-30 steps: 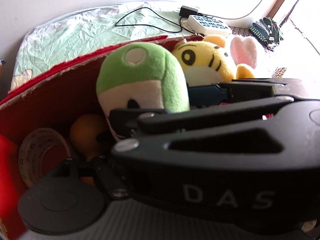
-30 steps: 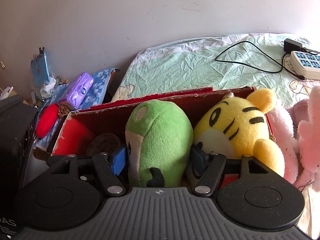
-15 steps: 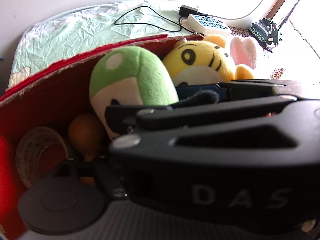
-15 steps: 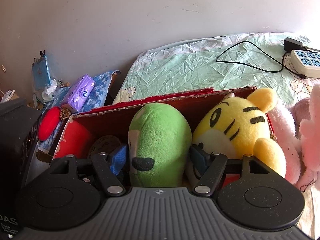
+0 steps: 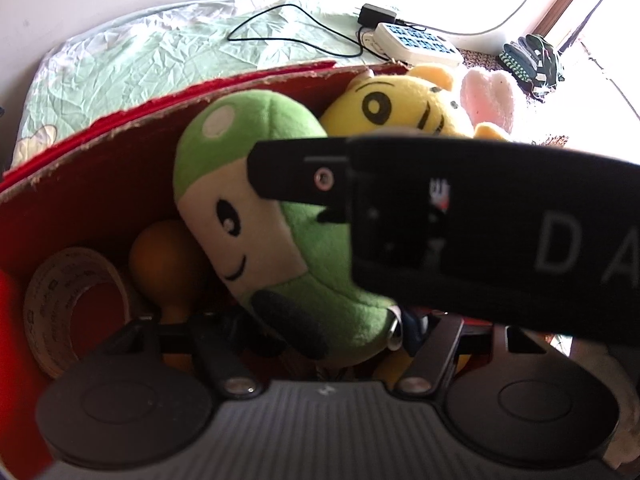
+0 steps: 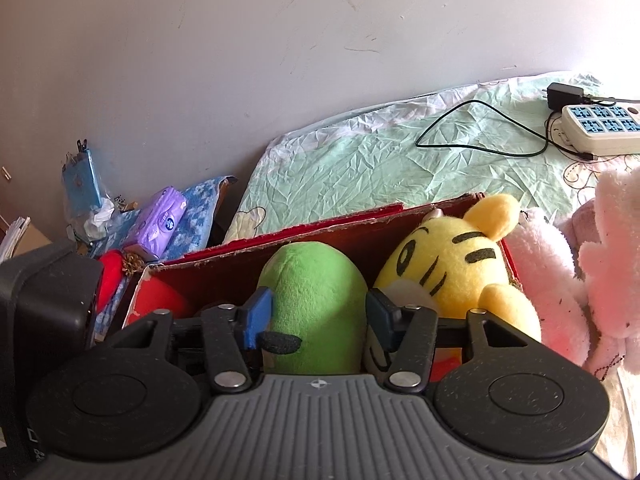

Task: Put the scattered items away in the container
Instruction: 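Press the green plush down into the box and open the right tool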

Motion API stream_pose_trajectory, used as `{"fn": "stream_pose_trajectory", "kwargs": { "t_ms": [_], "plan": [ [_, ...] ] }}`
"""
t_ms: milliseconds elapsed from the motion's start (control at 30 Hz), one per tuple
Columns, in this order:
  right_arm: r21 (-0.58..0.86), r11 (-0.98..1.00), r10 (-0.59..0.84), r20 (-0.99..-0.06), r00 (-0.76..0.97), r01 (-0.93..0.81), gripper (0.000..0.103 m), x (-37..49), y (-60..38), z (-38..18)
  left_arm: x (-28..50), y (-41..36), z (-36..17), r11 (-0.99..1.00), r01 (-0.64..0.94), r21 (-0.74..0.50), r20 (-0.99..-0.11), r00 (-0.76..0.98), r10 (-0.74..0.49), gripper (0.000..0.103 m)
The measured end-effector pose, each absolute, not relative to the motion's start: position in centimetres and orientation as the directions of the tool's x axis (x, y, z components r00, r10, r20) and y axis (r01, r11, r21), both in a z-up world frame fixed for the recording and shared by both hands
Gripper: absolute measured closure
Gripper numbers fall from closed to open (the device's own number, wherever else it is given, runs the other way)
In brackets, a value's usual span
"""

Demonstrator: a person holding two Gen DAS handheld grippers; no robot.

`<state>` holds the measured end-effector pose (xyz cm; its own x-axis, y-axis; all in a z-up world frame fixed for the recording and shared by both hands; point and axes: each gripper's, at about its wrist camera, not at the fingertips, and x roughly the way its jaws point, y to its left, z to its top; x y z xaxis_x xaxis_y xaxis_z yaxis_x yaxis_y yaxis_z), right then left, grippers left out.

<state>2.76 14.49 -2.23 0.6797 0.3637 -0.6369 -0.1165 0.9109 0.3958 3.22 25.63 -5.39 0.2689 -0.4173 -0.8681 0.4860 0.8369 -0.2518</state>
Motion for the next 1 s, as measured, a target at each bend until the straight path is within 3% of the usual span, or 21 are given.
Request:
{"fn": "stream_pose_trajectory", "kwargs": {
  "t_ms": [233,567,1000],
  "plan": [
    [0.391,0.914,0.358,-0.652,0.668,-0.109,0.056,3.1,14.3,-2.6,3.4,25.3,-5.4,0.837,0.481,-0.26,-0.873,0.253,-0.417,0.033],
    [0.351,0.927,0.343,-0.644,0.684,-0.134,0.057,3.0,14.5,-2.1,3.1,25.5,-5.0,0.856,0.472,-0.209,-0.882,0.287,-0.374,0.016],
    [0.314,0.94,0.315,-0.651,0.691,-0.133,0.055,2.9,14.8,-2.2,2.8,25.6,-4.2,0.856,0.485,-0.178,-0.871,0.327,-0.366,0.01]
  ]
}}
